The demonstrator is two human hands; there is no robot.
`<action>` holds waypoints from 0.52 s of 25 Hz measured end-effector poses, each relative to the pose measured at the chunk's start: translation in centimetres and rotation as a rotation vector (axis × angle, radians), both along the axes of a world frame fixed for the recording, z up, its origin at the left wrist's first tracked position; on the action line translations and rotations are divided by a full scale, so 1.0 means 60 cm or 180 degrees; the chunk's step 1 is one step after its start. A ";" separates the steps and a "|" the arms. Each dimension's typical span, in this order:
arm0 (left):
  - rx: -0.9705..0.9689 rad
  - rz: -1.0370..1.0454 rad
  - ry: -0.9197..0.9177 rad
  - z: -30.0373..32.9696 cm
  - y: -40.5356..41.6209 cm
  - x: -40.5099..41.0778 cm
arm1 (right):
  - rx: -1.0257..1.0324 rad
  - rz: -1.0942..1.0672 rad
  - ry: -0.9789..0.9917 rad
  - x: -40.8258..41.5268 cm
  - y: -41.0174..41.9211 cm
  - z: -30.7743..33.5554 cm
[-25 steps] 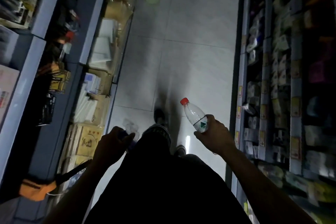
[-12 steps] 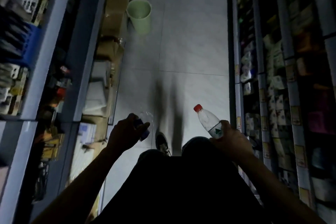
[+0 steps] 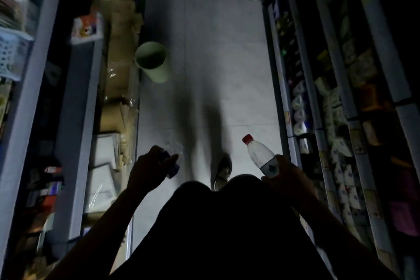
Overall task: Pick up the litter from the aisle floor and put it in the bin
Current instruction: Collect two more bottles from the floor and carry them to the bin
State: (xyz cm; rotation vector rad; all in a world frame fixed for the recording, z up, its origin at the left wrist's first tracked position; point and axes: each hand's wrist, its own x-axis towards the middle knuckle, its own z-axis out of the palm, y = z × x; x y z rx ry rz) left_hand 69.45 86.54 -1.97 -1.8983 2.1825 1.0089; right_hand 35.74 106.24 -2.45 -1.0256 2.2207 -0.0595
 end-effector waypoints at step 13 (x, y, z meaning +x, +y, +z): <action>0.0078 0.1195 0.0165 -0.019 -0.325 -0.097 | -0.0247 0.0761 0.0094 -0.172 -0.556 0.020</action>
